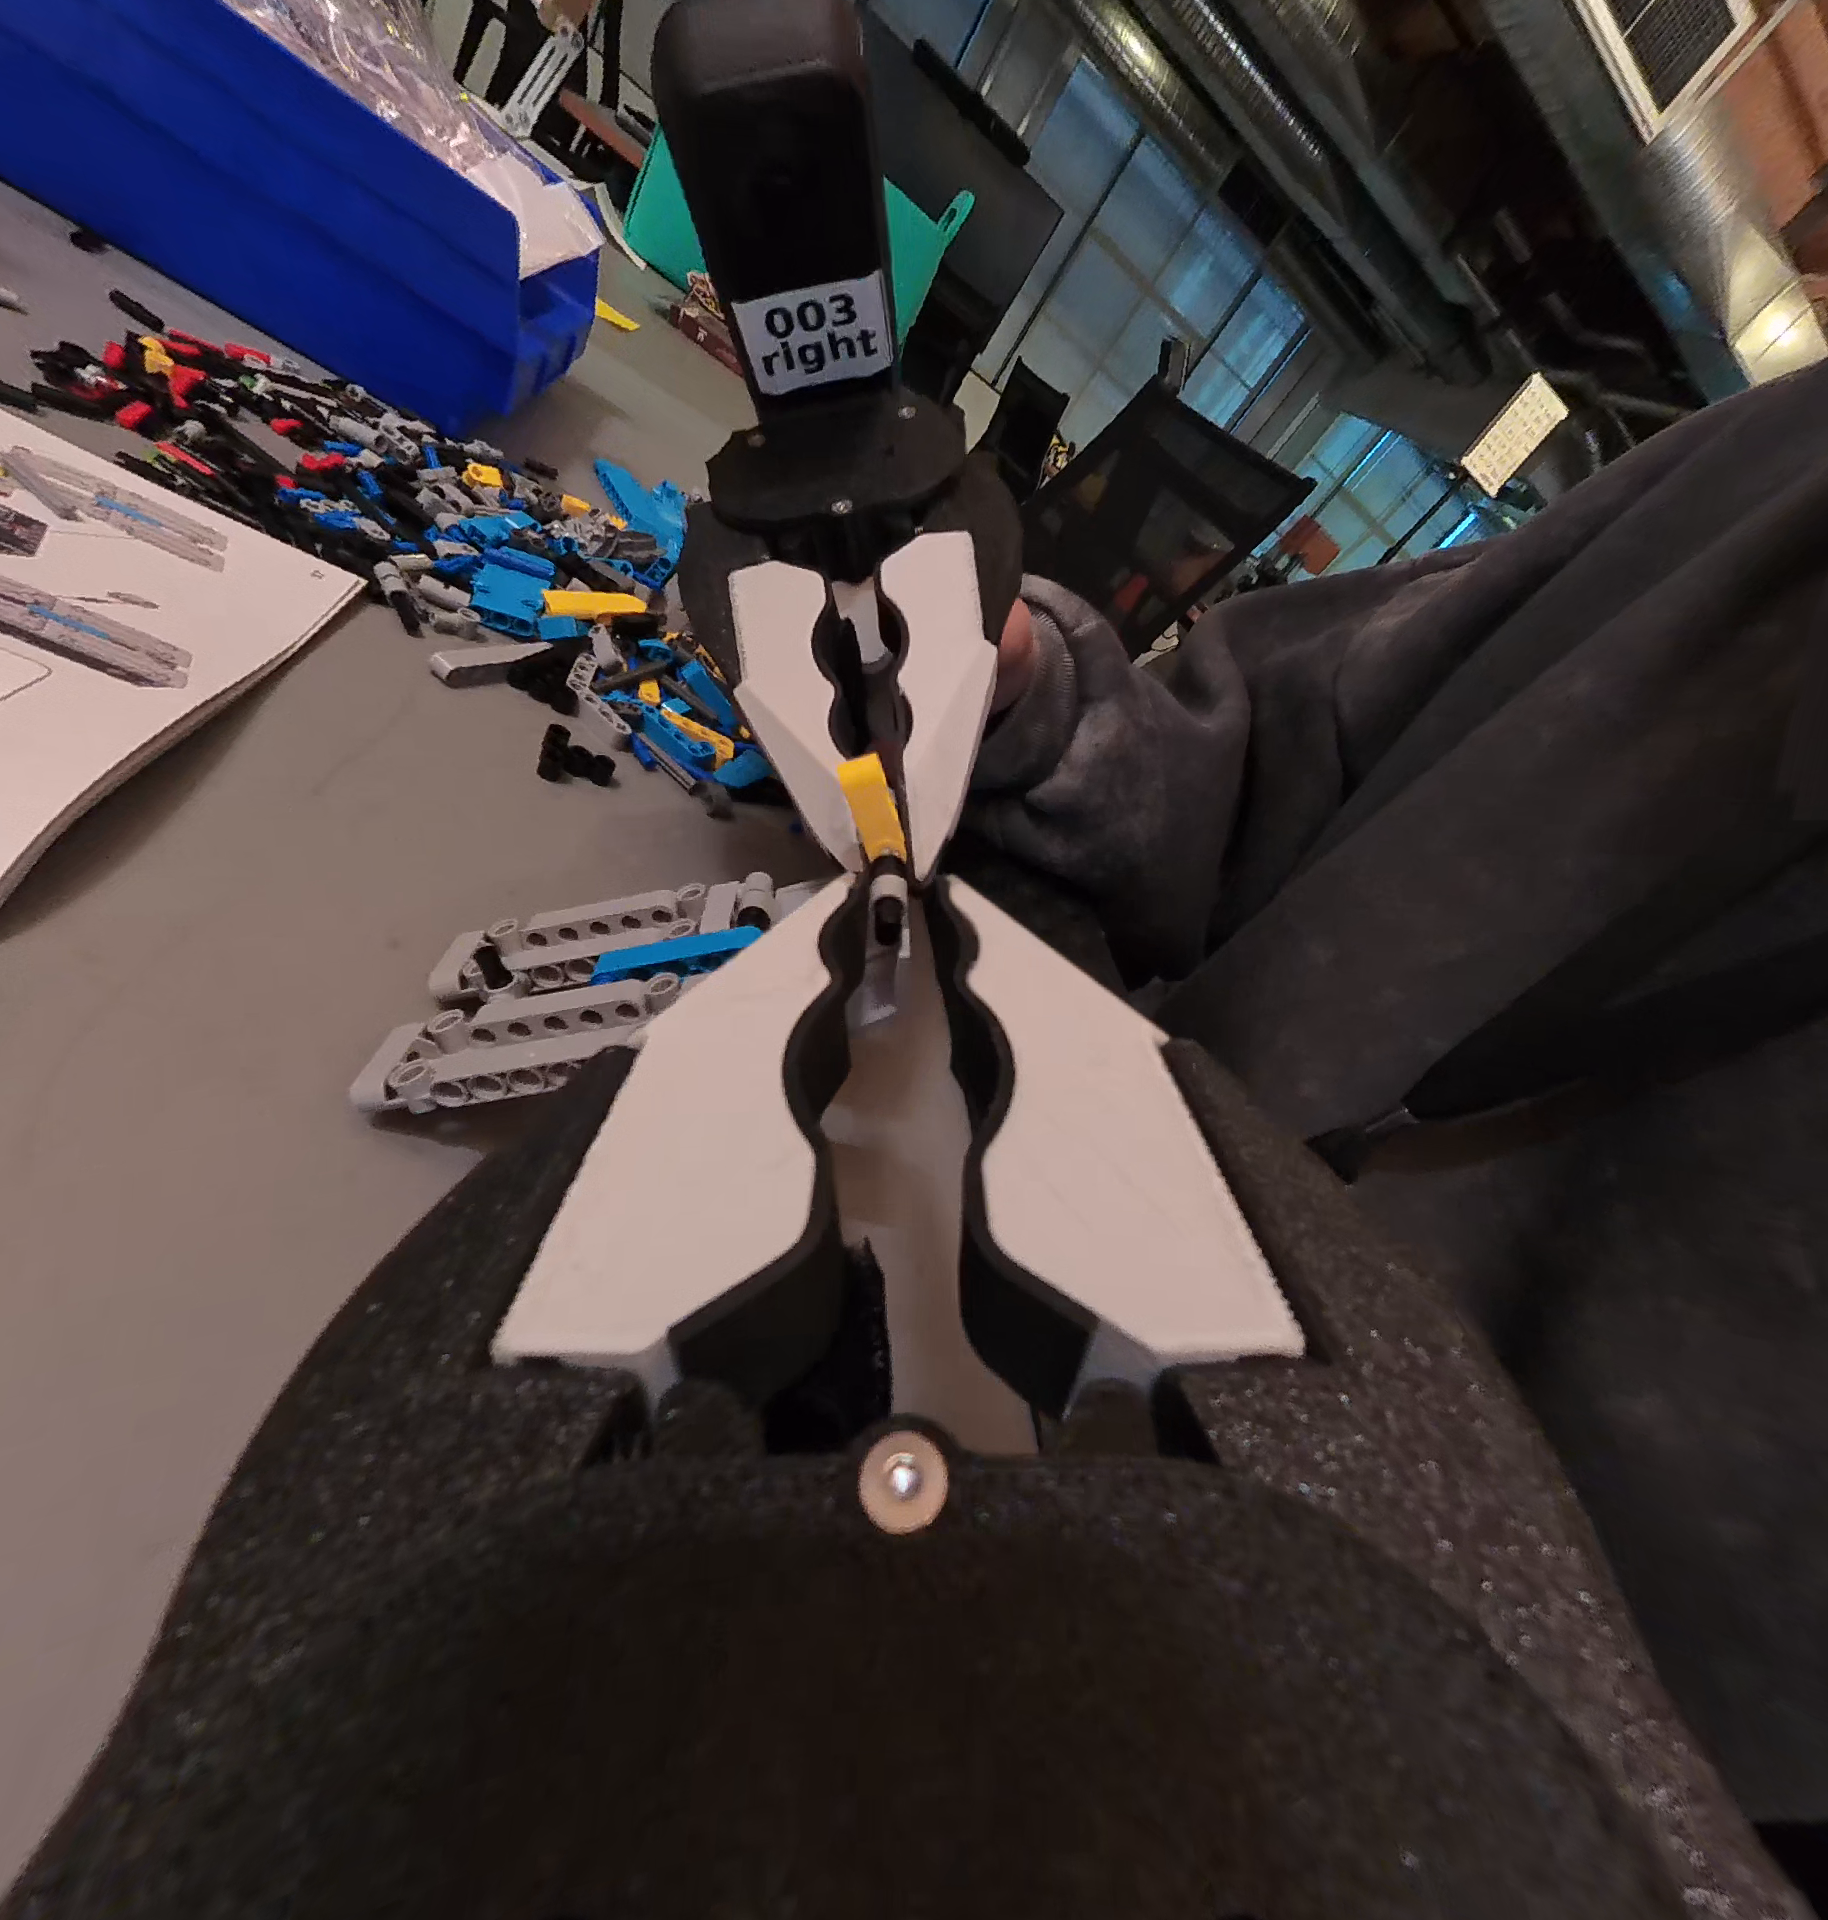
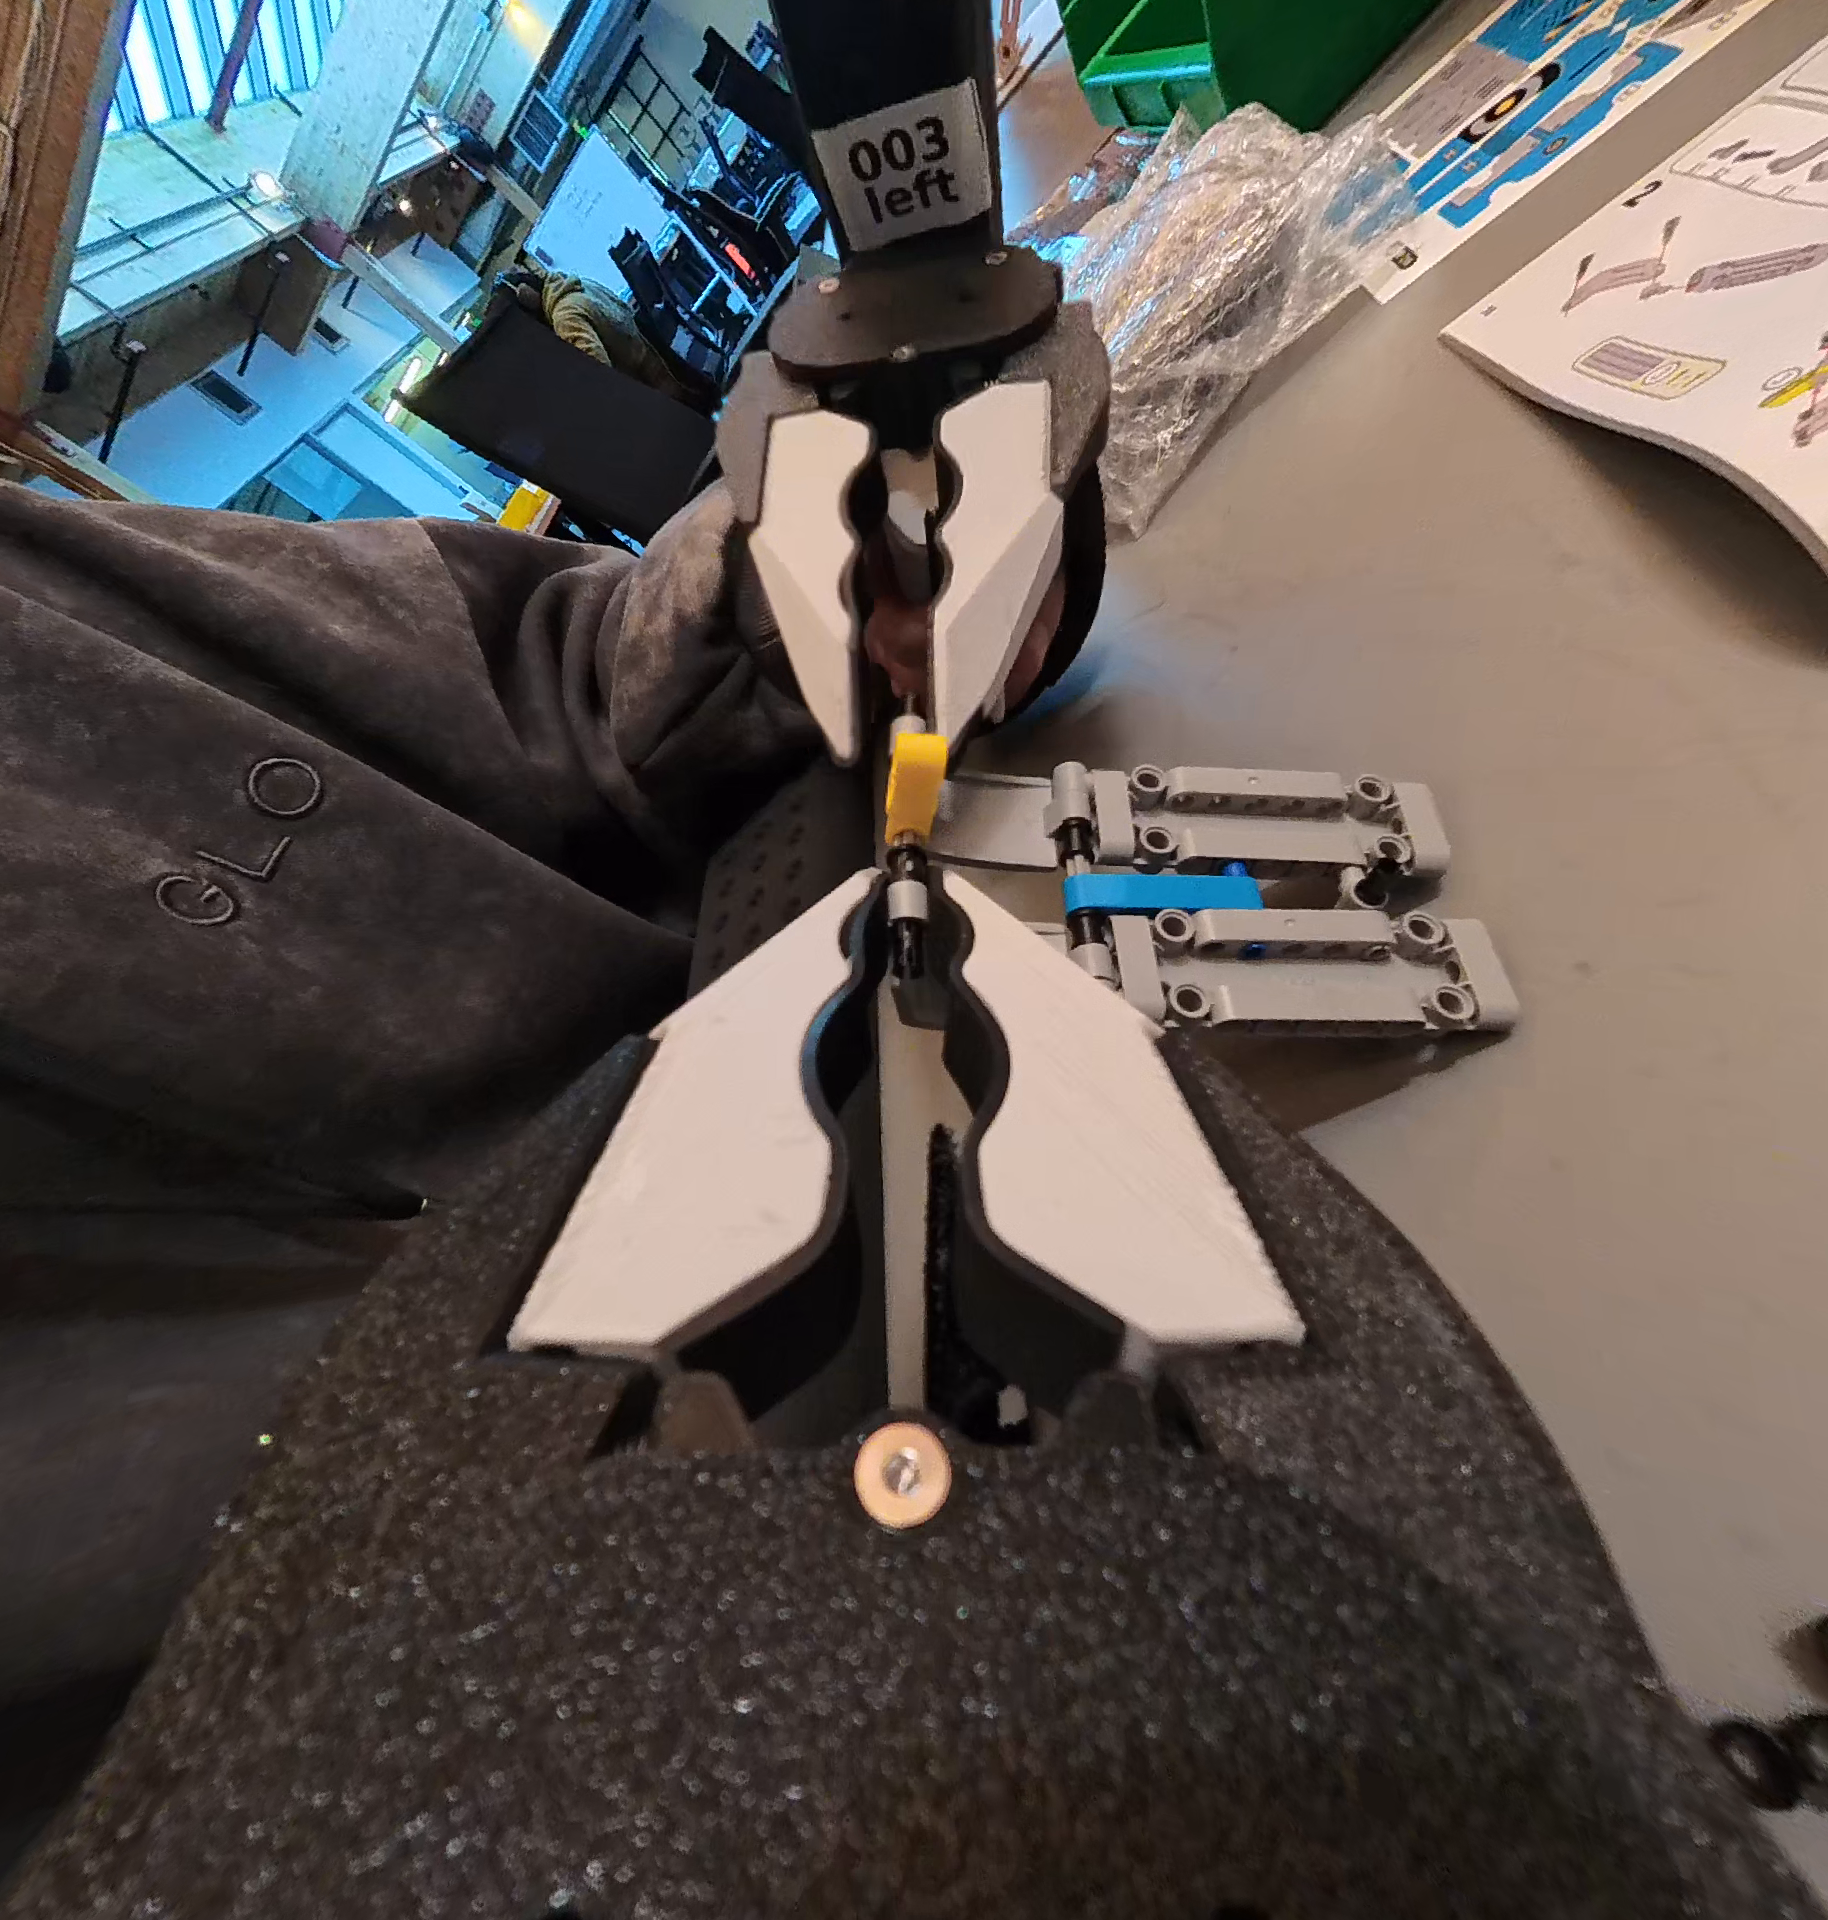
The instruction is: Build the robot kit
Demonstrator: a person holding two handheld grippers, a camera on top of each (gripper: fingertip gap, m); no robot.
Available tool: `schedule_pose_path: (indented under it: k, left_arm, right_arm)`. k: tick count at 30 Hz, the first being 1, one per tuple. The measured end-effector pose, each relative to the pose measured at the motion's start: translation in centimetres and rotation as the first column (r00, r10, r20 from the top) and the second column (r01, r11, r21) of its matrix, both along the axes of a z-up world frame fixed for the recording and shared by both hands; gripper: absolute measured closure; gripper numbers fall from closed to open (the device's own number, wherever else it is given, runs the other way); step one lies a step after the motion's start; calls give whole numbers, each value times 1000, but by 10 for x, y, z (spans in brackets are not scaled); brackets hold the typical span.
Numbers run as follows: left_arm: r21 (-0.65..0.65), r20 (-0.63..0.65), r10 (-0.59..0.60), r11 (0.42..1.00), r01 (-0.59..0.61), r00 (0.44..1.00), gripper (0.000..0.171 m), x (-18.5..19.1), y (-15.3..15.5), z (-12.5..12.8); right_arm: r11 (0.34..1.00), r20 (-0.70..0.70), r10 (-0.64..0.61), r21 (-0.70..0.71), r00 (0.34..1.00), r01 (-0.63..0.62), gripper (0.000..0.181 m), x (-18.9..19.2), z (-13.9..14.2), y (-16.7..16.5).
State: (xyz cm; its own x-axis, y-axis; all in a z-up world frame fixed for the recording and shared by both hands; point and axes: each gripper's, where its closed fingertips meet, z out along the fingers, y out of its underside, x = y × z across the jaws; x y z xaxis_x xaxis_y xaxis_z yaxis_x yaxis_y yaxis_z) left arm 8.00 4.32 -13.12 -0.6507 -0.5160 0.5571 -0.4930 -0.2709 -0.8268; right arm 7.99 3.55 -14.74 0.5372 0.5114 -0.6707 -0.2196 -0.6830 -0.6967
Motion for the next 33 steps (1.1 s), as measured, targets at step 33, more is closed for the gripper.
schedule_pose_path:
  k: [33]
  left_arm:
    - [-58, -31, 103, 993, -105, 994, 167, 17, 5, 1]
  right_arm:
    - [983, -84, -167, 56, 982, 172, 176, 25, 19, 14]
